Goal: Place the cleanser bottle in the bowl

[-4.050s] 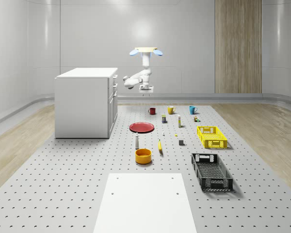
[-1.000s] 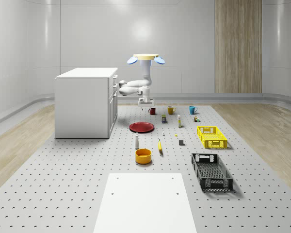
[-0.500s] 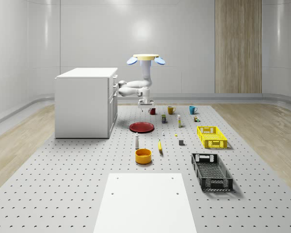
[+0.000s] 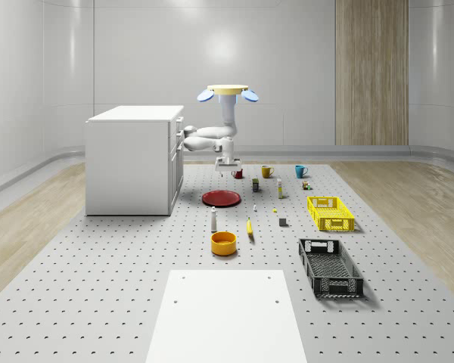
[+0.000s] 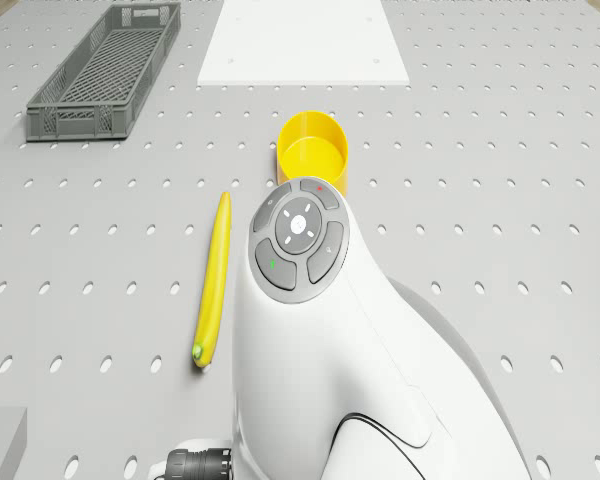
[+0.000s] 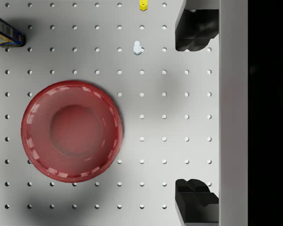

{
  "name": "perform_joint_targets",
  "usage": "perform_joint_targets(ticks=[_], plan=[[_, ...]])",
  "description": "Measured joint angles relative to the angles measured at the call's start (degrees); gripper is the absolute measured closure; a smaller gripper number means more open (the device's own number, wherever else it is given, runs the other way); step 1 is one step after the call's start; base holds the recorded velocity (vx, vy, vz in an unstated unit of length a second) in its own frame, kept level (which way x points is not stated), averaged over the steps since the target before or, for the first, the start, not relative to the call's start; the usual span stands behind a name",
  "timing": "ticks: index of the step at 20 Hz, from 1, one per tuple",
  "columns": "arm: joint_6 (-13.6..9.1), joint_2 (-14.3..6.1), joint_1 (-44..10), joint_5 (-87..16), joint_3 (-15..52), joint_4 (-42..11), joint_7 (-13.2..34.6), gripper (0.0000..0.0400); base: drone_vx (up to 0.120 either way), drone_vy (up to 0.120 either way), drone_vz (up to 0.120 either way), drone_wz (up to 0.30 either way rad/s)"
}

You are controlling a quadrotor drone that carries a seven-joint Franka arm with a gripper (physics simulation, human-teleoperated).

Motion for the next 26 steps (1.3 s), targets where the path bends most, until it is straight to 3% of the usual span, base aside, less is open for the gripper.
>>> perform_joint_targets(ticks=[10,15,26], plan=[[1.2,-1.2,-0.3,0.5,0.2,0.1,0.2,0.0,0.12,0.0,-0.028,0.0],[1.7,-1.8,-0.4,0.8,0.3,0.1,0.3,0.0,0.12,0.0,-0.096,0.0],[2.7,-2.9,-0.7,1.2,0.5,0.1,0.6,0.0,0.12,0.0,0.0,0.0]])
